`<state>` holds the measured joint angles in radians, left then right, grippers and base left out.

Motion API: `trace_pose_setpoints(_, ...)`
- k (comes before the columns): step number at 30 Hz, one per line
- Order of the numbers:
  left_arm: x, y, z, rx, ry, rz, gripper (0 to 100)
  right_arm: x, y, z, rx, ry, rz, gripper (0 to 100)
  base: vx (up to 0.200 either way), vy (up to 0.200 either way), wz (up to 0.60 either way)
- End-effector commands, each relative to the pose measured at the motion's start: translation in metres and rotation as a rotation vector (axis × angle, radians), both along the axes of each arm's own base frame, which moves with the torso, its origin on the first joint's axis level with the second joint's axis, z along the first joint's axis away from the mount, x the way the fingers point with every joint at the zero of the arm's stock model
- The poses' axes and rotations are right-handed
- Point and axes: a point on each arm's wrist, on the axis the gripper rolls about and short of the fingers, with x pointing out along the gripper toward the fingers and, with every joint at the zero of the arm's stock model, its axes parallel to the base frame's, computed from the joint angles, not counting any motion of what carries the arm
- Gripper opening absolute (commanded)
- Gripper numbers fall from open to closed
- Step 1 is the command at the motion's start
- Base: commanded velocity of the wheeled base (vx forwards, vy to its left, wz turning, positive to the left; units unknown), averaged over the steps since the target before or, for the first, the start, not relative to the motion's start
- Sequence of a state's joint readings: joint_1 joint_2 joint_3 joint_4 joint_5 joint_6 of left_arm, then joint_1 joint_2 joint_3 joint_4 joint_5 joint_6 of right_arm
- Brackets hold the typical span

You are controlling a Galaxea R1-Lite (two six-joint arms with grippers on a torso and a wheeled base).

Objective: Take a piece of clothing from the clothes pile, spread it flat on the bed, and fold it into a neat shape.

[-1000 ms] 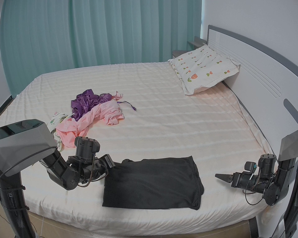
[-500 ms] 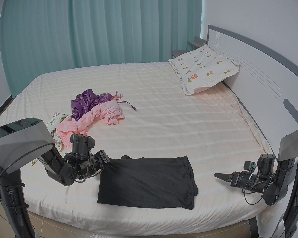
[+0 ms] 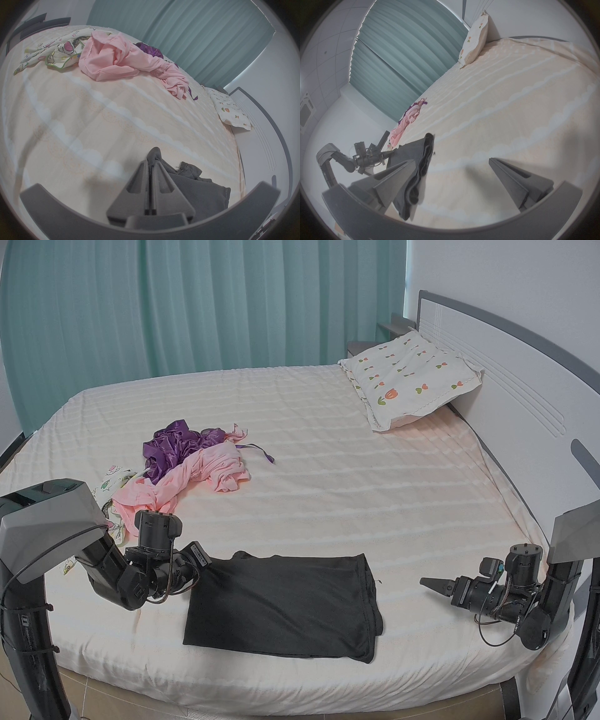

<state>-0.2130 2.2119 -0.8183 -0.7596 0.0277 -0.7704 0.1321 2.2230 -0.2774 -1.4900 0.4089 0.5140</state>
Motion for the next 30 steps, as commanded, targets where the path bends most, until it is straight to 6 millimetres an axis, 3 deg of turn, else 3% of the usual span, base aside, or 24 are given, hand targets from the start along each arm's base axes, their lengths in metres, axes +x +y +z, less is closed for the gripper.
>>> trace_pose_setpoints(1,0.001,0.002,-0.001,-0.015,0.004,0.015,0,0.013,0.018,-0.003,0.002,-0.020,0.003,100,0.000,0.000,0.00)
trace_pose_setpoints(2,0.001,0.002,0.000,-0.023,0.004,0.017,0,0.019,0.028,-0.006,0.008,-0.018,-0.002,100,0.000,0.000,0.00)
trace_pose_setpoints(3,0.000,0.002,0.001,-0.025,0.003,0.015,100,0.021,0.032,-0.008,0.012,-0.018,-0.004,100,0.000,0.000,0.00)
trace_pose_setpoints(9,-0.003,0.000,0.007,-0.057,-0.002,0.030,100,0.035,0.050,-0.015,0.019,-0.042,0.019,100,0.000,0.000,0.00)
trace_pose_setpoints(14,-0.014,0.003,0.039,-0.132,-0.061,0.063,100,0.057,0.068,-0.008,0.009,-0.076,0.004,100,0.000,0.000,0.00)
trace_pose_setpoints(18,-0.026,0.005,0.050,-0.154,-0.074,0.068,100,0.068,0.086,-0.014,0.004,-0.056,0.040,100,0.000,0.000,0.00)
trace_pose_setpoints(21,-0.032,0.006,0.051,-0.198,-0.057,0.100,100,0.073,0.098,-0.026,-0.009,-0.054,0.038,100,0.000,0.000,0.00)
trace_pose_setpoints(30,-0.039,0.006,0.044,-0.298,0.004,0.105,100,0.085,0.119,-0.034,-0.011,-0.088,0.045,100,0.000,0.000,0.00)
